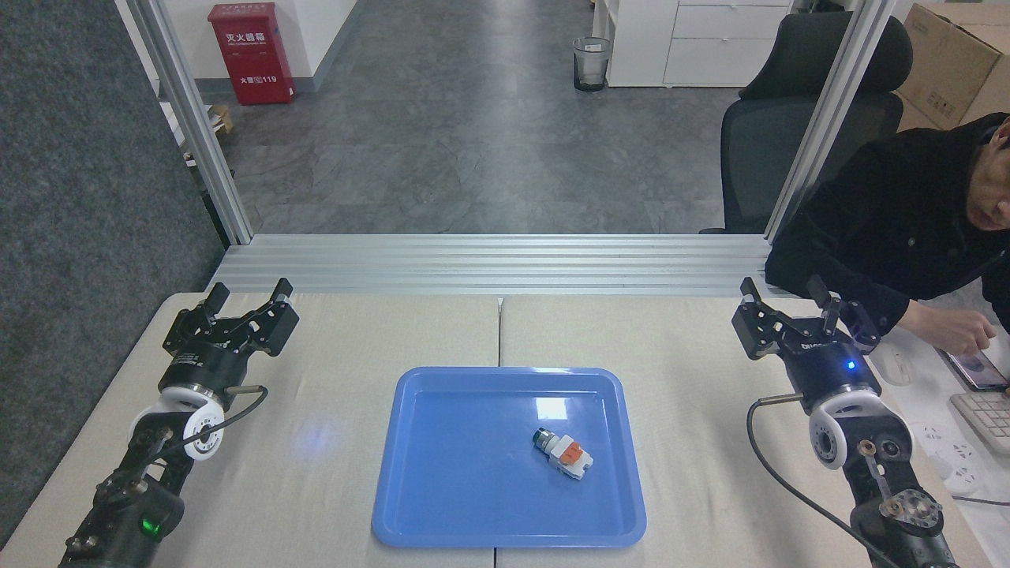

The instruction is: Pick up switch part and place in tray

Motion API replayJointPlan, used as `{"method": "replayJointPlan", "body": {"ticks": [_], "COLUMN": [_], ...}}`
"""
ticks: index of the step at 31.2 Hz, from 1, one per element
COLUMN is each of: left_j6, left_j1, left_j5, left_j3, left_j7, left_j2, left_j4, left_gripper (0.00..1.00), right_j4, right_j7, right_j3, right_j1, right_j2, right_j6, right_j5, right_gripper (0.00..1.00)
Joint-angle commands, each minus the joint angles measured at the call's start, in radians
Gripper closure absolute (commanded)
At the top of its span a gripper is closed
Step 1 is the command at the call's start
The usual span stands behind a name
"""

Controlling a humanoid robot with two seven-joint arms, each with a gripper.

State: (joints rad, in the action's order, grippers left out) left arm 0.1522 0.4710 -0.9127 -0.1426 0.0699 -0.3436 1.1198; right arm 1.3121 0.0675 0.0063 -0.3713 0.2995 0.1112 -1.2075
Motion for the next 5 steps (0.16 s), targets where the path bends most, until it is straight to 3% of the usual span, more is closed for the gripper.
{"method": "replayJointPlan", "body": {"ticks": [1, 5], "left_j6": [0.000, 0.000], "left_j1": [0.000, 0.000], "left_j5": [0.000, 0.000], "left_j3": [0.000, 0.000], "left_j7": [0.001, 0.001], "left_j2": [0.000, 0.000], "left_j4": [0.000, 0.000], "left_gripper": [0.00, 0.00], "right_j4": [-0.030, -0.028], "right_j7": [0.008, 0.008], "right_j3": [-0.089, -0.088], "right_j1": [0.008, 0.015], "right_j2": [0.124, 0.119], "right_j6": [0.015, 0.016], "right_j5": [0.043, 0.045], "right_gripper": [0.06, 0.06]}}
